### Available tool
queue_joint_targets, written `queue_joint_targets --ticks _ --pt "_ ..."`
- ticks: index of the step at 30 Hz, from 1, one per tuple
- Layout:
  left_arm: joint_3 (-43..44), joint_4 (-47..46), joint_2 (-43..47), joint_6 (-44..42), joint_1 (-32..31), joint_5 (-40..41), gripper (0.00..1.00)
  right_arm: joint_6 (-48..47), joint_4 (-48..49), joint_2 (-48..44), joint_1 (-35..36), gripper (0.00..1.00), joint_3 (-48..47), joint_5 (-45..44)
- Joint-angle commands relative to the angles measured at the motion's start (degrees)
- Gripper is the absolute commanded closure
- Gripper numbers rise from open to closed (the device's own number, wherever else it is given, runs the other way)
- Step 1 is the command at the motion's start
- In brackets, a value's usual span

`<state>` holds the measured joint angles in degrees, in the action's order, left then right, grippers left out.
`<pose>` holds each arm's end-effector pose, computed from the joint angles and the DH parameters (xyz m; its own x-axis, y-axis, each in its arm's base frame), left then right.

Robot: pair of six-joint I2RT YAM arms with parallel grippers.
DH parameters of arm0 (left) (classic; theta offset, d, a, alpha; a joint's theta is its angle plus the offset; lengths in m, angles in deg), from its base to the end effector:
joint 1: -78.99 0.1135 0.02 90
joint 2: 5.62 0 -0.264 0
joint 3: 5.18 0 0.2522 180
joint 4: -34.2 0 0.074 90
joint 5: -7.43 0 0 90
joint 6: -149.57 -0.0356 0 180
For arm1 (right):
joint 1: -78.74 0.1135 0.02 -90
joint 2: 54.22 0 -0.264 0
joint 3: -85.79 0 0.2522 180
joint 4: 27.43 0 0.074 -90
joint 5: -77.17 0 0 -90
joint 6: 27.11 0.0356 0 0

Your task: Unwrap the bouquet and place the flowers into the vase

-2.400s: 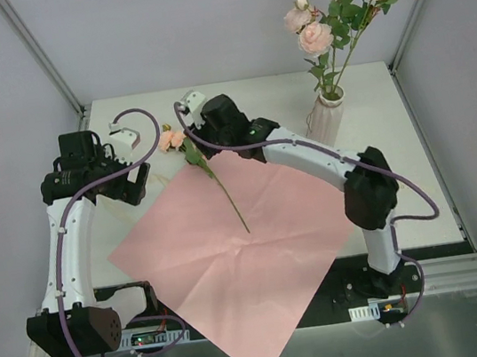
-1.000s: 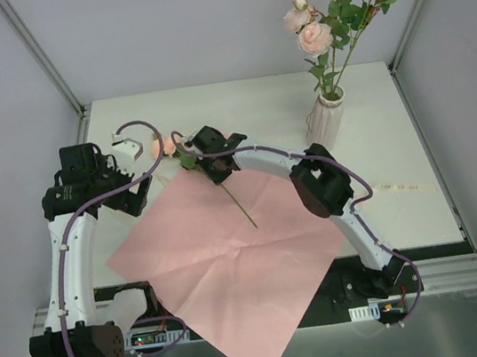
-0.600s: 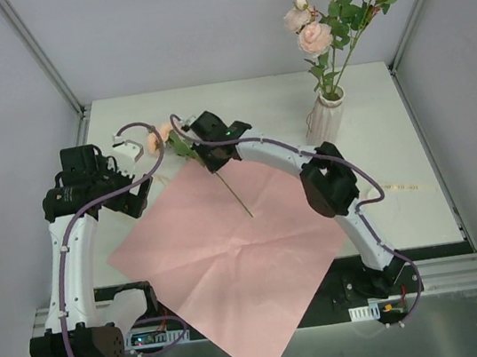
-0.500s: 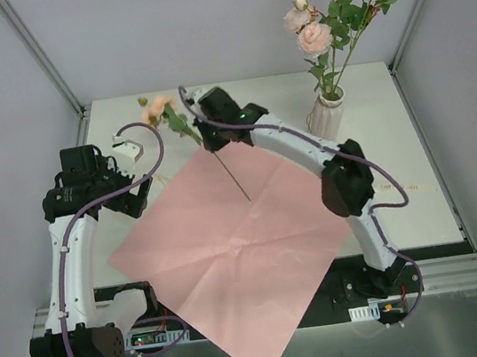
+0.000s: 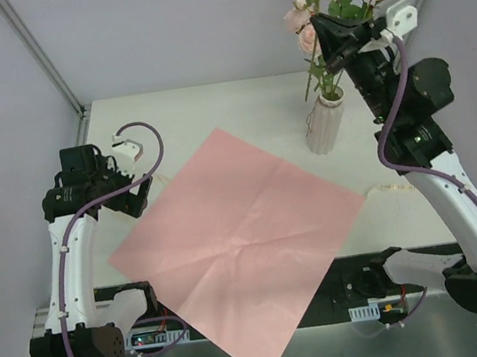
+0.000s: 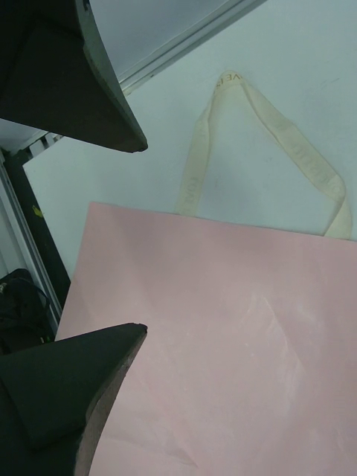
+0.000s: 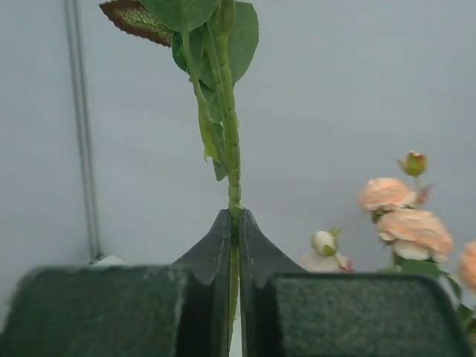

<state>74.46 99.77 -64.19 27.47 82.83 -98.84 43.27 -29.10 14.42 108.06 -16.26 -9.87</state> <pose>0.1951 0.0031 0.3536 -0.5206 0.4763 -0.7086 0.4861 0.8477 0.2127 0.1975 0.1130 0.5559 0.6091 -0.0425 -0.7919 -0.3427 0.8864 -0.3112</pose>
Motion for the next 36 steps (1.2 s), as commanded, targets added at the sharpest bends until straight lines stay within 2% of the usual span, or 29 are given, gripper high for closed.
queue_joint_targets --ticks 1,7,16,28,34,36 --pt "2.5 0.8 -0.7 1.0 0.4 -1.6 0.01 -6.3 15.4 -2.1 -4.4 0.99 10.1 -2.1" --pt "3.5 0.7 -2.3 0.6 0.3 -1.7 0.01 -7.2 21.5 -4.5 -10.6 0.99 15.3 -6.0" --pt "6.5 0.3 -6.5 0.9 0.4 -2.5 0.01 -0.2 29.7 2.1 -19.2 0.99 17.1 -5.5" --pt "8.3 -0.1 -8.8 0.9 0.4 -1.8 0.01 0.6 38.8 11.0 -21.1 0.99 20.0 -6.5" --pt "9.3 -0.1 -9.0 0.8 0.4 -1.0 0.01 -0.2 40.9 11.3 -21.1 0.99 24.9 -7.7" --pt "9.3 -0.2 -8.8 0.9 0.4 -1.1 0.01 -0.2 40.9 10.5 -21.1 0.88 26.3 -7.9"
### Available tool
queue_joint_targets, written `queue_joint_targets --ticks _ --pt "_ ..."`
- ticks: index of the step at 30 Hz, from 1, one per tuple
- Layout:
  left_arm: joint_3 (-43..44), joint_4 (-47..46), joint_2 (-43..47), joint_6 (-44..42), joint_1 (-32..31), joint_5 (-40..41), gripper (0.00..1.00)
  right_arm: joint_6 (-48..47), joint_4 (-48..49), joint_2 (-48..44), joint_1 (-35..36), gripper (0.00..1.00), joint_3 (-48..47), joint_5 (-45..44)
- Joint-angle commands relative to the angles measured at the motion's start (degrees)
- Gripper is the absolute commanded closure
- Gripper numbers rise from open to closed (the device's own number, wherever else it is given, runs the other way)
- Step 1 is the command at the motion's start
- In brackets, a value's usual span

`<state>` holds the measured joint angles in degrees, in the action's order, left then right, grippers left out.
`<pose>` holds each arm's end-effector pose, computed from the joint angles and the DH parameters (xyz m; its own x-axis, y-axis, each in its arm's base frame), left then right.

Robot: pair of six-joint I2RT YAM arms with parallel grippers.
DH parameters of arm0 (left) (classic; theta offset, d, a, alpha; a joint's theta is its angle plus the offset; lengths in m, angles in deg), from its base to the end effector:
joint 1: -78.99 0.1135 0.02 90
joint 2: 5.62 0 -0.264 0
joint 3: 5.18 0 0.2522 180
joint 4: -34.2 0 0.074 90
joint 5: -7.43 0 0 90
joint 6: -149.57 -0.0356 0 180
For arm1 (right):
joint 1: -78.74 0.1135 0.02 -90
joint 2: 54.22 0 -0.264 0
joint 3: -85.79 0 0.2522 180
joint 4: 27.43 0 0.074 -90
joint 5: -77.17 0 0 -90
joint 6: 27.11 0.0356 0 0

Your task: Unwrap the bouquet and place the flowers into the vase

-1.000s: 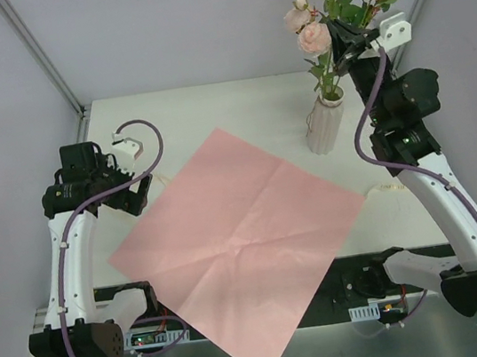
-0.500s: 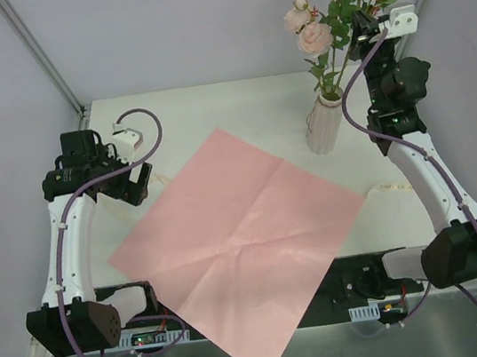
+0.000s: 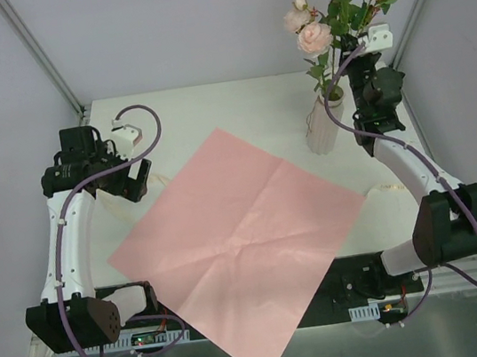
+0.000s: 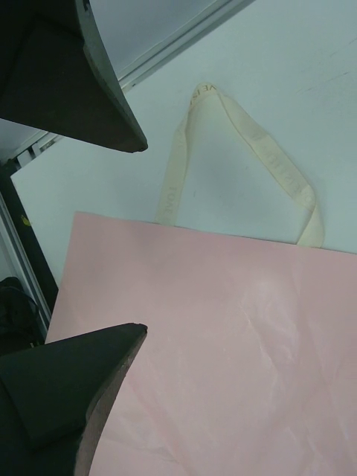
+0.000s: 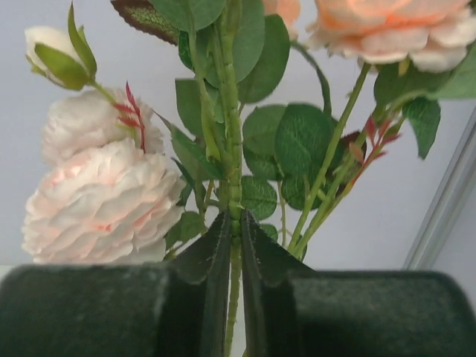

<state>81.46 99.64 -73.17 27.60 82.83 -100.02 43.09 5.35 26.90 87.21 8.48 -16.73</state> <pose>0.2322 0.0049 0.3619 -0.5369 0.4702 -0.7004 0.5033 0.8449 0.1814 0.3235 0.0457 0.4106 0.4806 -0.2701 -0.8343 0.0794 0.9609 -0.2654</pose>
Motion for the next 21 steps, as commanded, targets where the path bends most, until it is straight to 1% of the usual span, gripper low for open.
queue_joint_targets --ticks 1,2,4,6,7,8,10,11,13,15,16,17,19,20,21 --pt "2.4 -0.1 0.3 0.8 0.4 0.1 0.01 0.3 6.5 -3.2 -0.3 0.81 3.2 -1.0" --pt "2.4 -0.1 0.5 0.9 0.3 0.1 0.01 0.4 5.9 -4.0 -0.3 0.74 4.0 -1.0" --pt "2.4 0.0 1.1 0.9 0.3 0.0 0.01 1.2 5.2 -7.0 0.1 0.68 6.2 -1.2" --pt "2.3 -0.1 1.5 0.9 0.3 -0.3 0.01 1.6 4.4 -9.3 0.3 0.64 7.9 -1.5" --pt "2.2 0.0 1.8 0.9 0.4 -0.4 0.01 1.8 3.7 -11.8 0.7 0.60 8.5 -1.7" --pt "2.1 0.0 1.9 1.1 0.3 -0.5 0.01 1.9 2.0 -13.3 0.9 0.52 9.7 -2.2" --pt "1.7 -0.1 2.5 1.5 0.4 -1.1 0.01 2.0 0.0 -16.9 1.5 0.46 11.0 -2.2" --pt "1.7 -0.1 2.7 1.6 0.3 -1.2 0.01 2.1 -2.5 -18.2 1.8 0.41 11.9 -3.0" --pt "1.5 -0.1 3.1 1.8 0.4 -1.9 0.01 2.8 -5.5 -22.1 2.3 0.37 12.7 -3.3" --pt "1.3 -0.1 3.4 2.0 0.3 -2.2 0.01 4.0 -12.0 -24.7 2.3 0.35 12.6 -3.6" --pt "1.2 0.0 3.6 2.2 0.3 -2.4 0.01 4.9 -14.6 -27.3 2.7 0.30 12.3 -3.5" --pt "1.1 -0.1 3.7 2.4 0.3 -2.8 0.01 7.8 -20.6 -28.4 2.7 0.27 11.9 -3.4" --pt "0.9 -0.3 3.7 3.0 0.3 -3.6 0.01 10.8 -28.7 -30.2 2.8 0.19 8.5 -1.9" --pt "0.9 -0.4 3.7 3.4 0.3 -4.3 0.01 12.8 -38.2 -30.2 2.7 0.17 6.8 -0.4" --pt "0.9 -0.6 3.7 3.7 0.3 -4.5 0.01 14.0 -42.9 -29.5 2.8 0.15 3.1 -0.1"
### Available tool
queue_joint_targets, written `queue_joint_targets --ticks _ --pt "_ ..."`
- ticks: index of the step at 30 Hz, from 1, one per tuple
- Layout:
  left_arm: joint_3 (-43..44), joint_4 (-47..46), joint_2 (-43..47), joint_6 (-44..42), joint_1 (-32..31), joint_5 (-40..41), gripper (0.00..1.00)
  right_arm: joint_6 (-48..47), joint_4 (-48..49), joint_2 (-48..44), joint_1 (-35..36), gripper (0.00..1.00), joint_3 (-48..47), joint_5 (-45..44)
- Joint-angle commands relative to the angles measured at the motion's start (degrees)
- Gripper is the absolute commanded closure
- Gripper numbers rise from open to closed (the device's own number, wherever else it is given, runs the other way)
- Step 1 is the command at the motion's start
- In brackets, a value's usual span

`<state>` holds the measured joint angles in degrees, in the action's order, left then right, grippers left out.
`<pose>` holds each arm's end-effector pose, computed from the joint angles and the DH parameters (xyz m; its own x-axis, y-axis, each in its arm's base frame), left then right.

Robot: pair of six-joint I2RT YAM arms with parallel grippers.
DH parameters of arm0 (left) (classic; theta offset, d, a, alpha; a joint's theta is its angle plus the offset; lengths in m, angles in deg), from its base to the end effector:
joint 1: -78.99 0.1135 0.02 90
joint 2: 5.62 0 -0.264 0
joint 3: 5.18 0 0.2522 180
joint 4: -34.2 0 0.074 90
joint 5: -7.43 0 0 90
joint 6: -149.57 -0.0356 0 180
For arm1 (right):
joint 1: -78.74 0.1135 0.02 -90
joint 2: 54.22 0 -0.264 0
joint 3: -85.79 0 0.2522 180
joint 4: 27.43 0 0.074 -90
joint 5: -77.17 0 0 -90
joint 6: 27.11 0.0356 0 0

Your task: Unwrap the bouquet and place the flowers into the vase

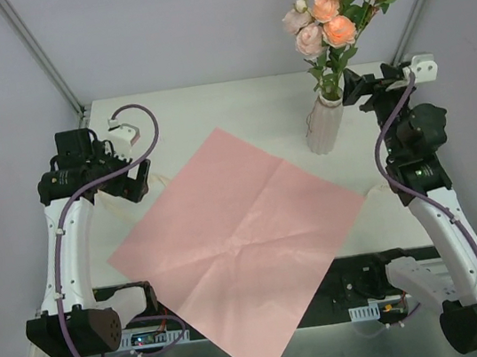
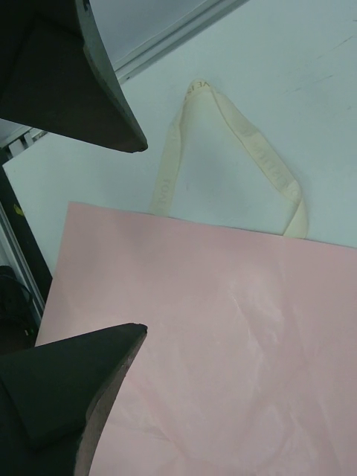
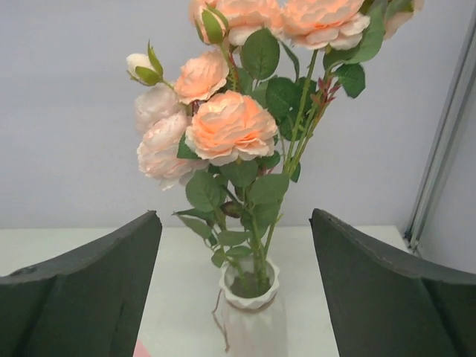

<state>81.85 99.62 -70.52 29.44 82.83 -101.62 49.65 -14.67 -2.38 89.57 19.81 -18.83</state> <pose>0.2203 0.0031 0.3738 -0.5045 0.4417 -0.7419 0.4937 0.8525 0.1718 0.1962 0.0337 0.4322 0.4544 -0.1450 -0.8789 0.0090 0.9874 -0.1582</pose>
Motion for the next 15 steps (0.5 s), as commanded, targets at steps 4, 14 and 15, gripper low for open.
queue_joint_targets --ticks 4,14,15 --pt "0.4 -1.3 0.5 3.8 0.4 -3.5 0.01 13.0 -39.5 1.3 1.6 0.03 -13.2 3.0" --pt "0.2 -2.9 -0.3 8.1 0.4 -2.7 0.01 12.2 -51.4 -0.9 8.6 0.03 -13.8 -0.7" --pt "0.0 -3.1 -0.1 8.2 0.3 -2.6 0.01 11.7 -51.7 -0.9 9.5 0.03 -13.8 -0.8"
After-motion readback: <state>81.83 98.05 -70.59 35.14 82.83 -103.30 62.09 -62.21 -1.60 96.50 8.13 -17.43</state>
